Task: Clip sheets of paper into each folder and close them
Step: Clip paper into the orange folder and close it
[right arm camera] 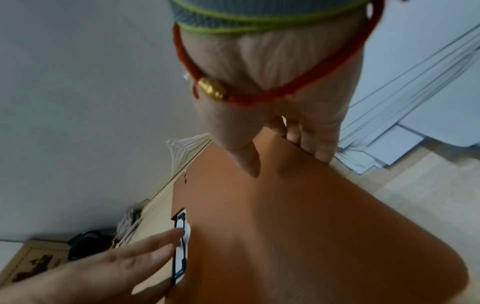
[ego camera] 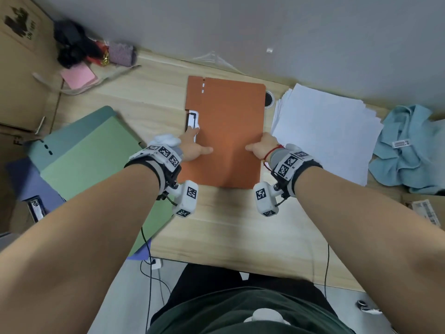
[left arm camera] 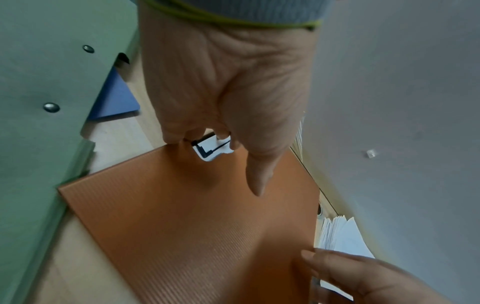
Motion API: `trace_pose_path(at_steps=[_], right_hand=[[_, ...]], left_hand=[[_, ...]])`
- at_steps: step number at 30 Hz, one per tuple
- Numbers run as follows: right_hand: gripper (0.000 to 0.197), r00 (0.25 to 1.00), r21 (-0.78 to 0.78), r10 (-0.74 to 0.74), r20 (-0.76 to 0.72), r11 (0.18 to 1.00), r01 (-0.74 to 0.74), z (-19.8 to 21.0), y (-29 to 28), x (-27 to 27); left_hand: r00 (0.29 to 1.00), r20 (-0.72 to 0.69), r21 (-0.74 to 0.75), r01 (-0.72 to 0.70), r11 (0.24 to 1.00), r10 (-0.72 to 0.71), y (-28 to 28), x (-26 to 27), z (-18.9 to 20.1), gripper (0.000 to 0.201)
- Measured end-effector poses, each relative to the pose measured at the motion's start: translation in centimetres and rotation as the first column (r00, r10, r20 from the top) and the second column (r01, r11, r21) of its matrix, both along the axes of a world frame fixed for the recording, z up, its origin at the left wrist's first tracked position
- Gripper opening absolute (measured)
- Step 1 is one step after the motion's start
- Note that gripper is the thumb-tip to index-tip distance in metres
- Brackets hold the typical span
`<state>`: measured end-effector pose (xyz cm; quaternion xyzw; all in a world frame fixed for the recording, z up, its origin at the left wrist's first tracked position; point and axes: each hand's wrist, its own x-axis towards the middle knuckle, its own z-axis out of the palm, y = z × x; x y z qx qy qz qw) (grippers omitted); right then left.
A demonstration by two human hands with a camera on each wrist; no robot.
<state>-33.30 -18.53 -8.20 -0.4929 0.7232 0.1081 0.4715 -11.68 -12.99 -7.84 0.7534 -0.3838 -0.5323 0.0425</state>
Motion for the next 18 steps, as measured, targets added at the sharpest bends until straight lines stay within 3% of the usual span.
trace_pose_path(at_steps=[5,18], right_hand=[[0.076,0.998,-0.090,-0.016,0.053,0.996,0.021,-0.2,-0.8,0.0],[0.073,0.985,-0.006,0.128,-0.119,0.992,-0.129,-0.2,-2.2,-0.2]], left_hand=[[0.999,0.001,-0.017,0.047,0.999,-0.047,-2.1,-0.2,0.0,0.085],[1.000,0.004,-0.053,0.017,0.998,-0.017,-3.0,0.1,1.2,0.077]])
